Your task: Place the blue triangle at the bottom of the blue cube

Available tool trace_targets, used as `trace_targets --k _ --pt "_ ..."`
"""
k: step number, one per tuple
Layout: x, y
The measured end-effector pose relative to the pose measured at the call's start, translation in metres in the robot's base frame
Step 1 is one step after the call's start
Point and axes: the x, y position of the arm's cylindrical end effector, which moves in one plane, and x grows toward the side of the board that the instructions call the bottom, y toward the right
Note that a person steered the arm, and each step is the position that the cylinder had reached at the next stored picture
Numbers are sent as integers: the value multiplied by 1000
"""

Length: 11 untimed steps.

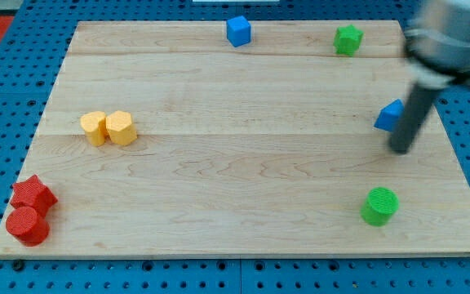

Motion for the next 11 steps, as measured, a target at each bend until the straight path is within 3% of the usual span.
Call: trace_targets --k 1,2,4,5,8,10,11 --pt "-36 -6" --pt "-38 -125" --pt "-38 -245" --pt "-63 -287" --pt "-196 -238" --pt "-247 -96" --pt "-241 -55"
